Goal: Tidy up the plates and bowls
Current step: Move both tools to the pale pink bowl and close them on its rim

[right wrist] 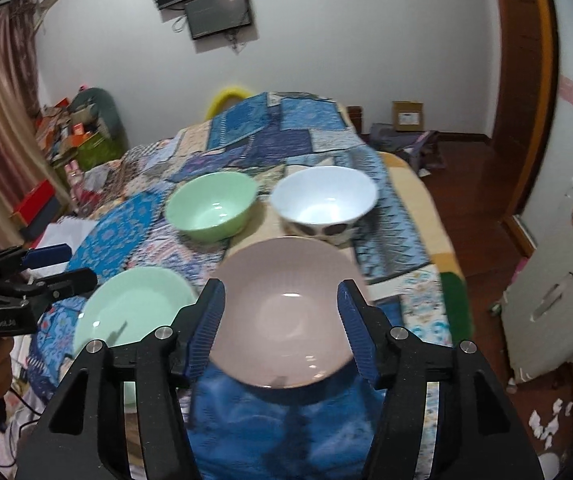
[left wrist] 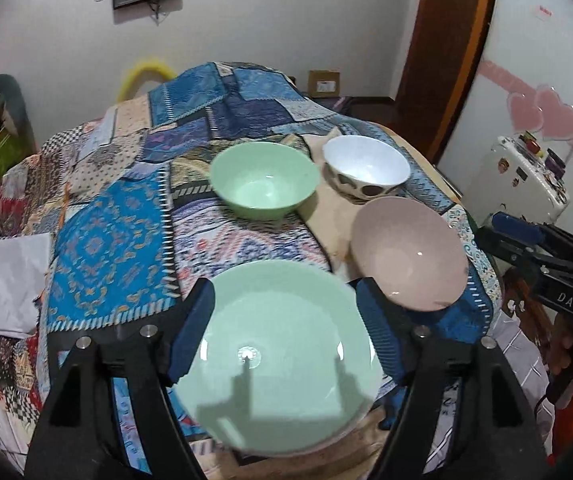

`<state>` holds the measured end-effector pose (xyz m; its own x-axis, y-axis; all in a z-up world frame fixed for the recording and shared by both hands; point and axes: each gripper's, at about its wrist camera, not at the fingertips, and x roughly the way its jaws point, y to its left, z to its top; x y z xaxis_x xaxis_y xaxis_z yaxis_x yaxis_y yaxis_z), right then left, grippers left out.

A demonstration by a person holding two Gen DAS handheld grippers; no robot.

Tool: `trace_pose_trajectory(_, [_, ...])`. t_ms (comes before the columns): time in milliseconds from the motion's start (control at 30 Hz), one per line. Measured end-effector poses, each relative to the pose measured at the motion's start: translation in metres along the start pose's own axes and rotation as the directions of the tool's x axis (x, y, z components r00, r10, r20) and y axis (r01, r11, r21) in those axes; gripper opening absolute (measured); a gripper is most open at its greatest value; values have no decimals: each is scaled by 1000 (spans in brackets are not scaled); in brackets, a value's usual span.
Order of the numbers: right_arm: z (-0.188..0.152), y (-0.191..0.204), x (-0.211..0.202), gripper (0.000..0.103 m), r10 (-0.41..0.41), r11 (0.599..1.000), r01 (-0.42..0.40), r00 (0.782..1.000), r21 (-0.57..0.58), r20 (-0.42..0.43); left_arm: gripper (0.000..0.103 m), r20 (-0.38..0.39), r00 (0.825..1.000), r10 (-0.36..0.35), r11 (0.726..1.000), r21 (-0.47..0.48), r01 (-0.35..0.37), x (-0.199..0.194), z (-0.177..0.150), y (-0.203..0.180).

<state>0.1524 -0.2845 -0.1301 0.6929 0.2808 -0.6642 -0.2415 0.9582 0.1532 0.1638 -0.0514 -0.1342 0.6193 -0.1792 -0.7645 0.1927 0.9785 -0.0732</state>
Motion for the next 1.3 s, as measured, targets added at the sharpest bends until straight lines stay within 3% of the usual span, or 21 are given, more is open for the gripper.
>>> trace_pose_trajectory(67, [-2,-10,5,55,-11,1000,11,1000,15,-12,84,-7,1000,-17,1000,1,17,10,5,-9])
trace_pose_trajectory(500, [-23,-50,51,55,-8,994,22,992,108,-130,84,-124,992,-38,997,60,46,94,21,-51])
trace_pose_trajectory(600, [-28,-50,59,55,6,993,11,990,114,-144,80,-160,986,-56,997,51,65,112,22,-54])
trace_pose_trajectory(767, [-32,-52,69,54,35,991,-14,987,134,-156,62,-203,975,-87,995,37,96,132,22,-56])
trace_pose_trajectory(900, [-34,-55,74,38,64,987,-38,984,156,-168,54,-231,966,-119,990,42,132,142,20,-62])
trace_pose_trajectory(1067, [-35,-52,77,25,86,986,-58,980,156,-179,32,-265,952,-153,985,41,169,151,17,-69])
trace_pose_trajectory(1300, [-31,-51,74,25,75,985,-44,980,166,-184,30,-266,952,-151,986,24,163,154,16,-70])
